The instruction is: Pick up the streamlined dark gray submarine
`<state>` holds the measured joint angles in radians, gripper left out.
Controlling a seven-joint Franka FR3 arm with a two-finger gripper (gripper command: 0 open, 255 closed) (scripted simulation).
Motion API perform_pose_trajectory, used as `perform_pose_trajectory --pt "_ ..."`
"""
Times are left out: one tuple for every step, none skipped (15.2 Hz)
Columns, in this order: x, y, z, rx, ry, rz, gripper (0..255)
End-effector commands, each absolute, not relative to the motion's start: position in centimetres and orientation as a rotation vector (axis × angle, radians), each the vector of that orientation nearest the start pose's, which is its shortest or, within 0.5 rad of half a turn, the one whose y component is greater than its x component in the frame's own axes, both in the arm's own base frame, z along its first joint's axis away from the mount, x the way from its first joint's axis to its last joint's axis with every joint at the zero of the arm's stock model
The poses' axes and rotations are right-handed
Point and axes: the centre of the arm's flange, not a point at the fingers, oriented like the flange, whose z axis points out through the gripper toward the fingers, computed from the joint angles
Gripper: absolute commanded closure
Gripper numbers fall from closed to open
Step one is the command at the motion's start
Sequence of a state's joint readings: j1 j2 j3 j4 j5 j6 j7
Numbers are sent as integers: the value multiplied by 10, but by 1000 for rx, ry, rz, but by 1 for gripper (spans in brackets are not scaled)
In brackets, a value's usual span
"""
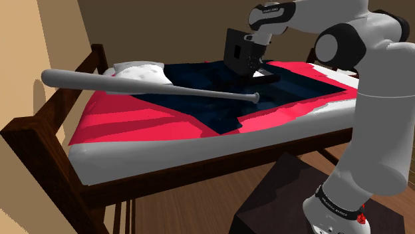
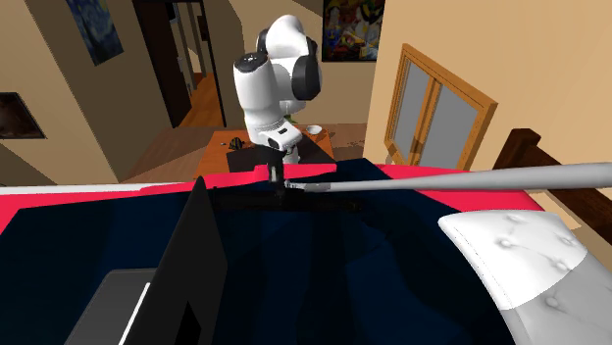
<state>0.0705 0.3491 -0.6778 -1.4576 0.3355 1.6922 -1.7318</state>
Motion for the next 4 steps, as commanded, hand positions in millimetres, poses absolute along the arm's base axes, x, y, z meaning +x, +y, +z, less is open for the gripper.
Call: perform_pose_trajectory --pt "578 -289 529 -2606 -1603 -142 255" --pt "578 -289 534 -2606 -1603 -142 255" --pt "578 -289 535 -2606 -1603 -142 255" --pt "578 -289 535 -2606 -1603 -142 255"
